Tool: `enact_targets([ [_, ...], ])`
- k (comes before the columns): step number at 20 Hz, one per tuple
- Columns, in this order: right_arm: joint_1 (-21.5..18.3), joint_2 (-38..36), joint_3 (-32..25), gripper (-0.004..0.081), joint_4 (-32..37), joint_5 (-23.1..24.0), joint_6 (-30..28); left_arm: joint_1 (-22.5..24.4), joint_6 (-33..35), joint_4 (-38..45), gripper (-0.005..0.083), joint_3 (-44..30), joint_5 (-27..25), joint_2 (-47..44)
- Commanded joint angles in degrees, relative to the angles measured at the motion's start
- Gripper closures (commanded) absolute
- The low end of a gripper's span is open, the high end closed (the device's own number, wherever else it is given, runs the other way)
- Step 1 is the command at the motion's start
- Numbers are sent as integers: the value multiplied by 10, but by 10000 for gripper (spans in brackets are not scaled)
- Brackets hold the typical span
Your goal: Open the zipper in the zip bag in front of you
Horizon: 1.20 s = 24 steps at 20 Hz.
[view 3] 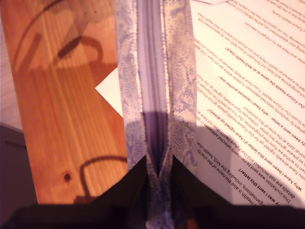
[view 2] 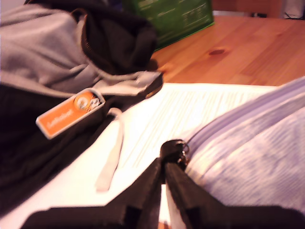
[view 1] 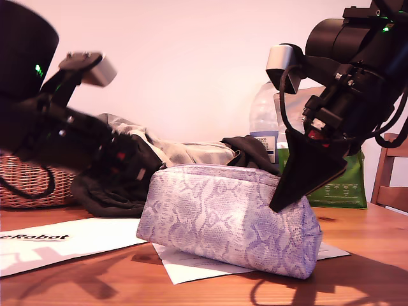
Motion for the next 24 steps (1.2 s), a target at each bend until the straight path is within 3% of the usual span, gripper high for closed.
enact_targets([
  [1, 6, 9, 6, 783, 2, -1, 2, -20, 1, 12, 793, 7, -3, -12],
  [4, 7, 9, 6, 783, -3, -1, 2, -39, 19, 17, 793, 8, -25, -18],
  [16, 19, 9, 6, 783, 0, 2, 2, -118, 14, -5, 793, 46, -25, -27],
  [24, 22, 9, 6, 783, 0, 4, 2, -159, -56, -15, 793, 47, 5, -26],
])
